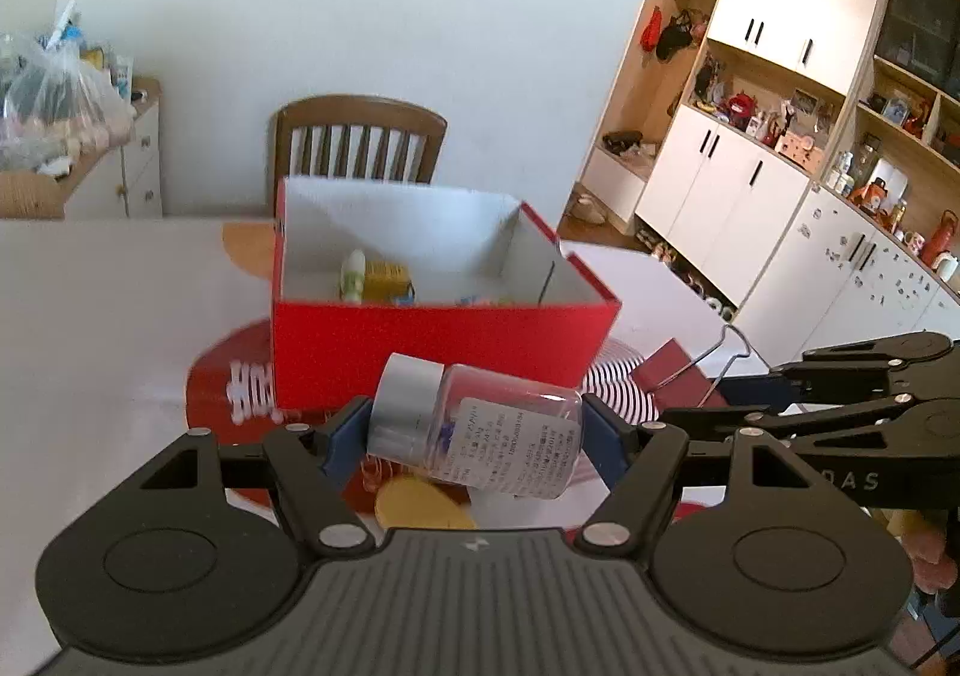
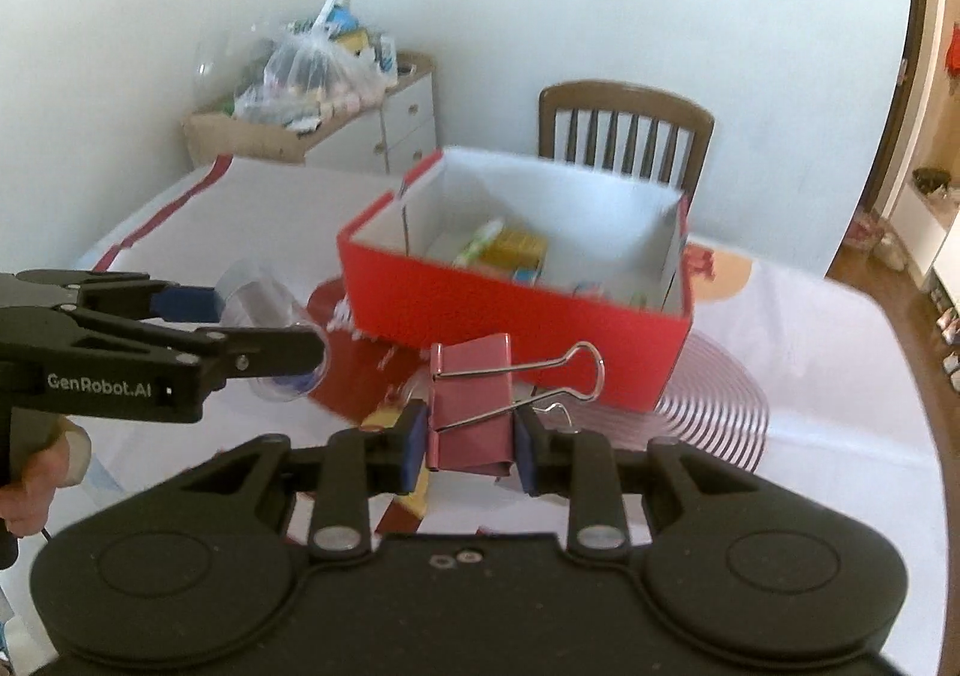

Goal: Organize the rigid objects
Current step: 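Carry the glass jar and pink binder clip into the red box with both tools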

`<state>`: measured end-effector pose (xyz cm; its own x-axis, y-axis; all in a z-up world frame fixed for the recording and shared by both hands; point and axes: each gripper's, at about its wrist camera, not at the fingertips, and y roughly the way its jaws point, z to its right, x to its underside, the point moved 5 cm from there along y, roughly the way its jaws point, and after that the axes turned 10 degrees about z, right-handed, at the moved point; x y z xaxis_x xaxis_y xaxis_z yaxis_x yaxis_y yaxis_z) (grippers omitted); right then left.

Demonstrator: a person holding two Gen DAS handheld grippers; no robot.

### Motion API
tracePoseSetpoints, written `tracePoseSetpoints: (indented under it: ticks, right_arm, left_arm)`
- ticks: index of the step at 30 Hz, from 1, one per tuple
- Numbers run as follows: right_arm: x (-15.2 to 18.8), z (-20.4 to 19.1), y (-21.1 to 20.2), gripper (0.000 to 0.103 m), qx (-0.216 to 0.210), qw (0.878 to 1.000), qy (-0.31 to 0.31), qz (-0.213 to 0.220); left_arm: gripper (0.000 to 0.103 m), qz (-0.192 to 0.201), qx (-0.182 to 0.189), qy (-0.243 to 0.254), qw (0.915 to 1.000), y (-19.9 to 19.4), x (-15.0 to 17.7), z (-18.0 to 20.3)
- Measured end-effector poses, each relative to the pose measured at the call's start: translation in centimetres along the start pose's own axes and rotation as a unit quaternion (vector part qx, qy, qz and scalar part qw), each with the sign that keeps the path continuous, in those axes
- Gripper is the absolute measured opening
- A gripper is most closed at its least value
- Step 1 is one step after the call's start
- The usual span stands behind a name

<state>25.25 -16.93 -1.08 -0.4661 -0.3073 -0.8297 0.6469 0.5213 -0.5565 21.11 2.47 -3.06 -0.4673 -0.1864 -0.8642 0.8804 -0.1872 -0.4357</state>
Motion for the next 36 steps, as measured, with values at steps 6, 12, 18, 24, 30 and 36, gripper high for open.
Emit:
tracePoseSetpoints:
  ticks: [6, 12, 18, 24, 30, 36]
  right_arm:
    - [-2.5, 1.0, -0.1, 0.028, 0.003, 1.0, -0.007, 0.02]
    - [-4.2, 1.9, 0.7, 0.028, 0.001, 0.999, -0.014, 0.032]
    - [-5.5, 3.2, 2.5, 0.028, 0.003, 0.999, -0.02, 0.035]
    - [-6.2, 4.9, 5.0, 0.028, 0.006, 0.999, -0.025, 0.027]
    - [-6.9, 6.7, 9.1, 0.028, 0.013, 0.999, -0.038, 0.01]
    - [-7.1, 8.7, 13.6, 0.028, 0.005, 0.999, -0.035, -0.014]
  left_arm:
    - [0.073, 0.011, -0.001, -0.002, 0.9999, 0.7, -2.4, 0.4]
    - [0.074, 0.013, -0.01, 0.021, 0.9996, 2.3, -4.1, 0.7]
    - [0.074, 0.008, -0.024, 0.036, 0.999, 4.6, -5.1, 0.5]
    - [0.074, -0.002, -0.036, 0.048, 0.9982, 8.0, -6.4, 0.0]
    - [0.074, -0.026, -0.053, 0.056, 0.9967, 12.6, -6.9, -0.9]
    - [0.074, -0.055, -0.076, 0.062, 0.9937, 16.7, -6.3, -2.5]
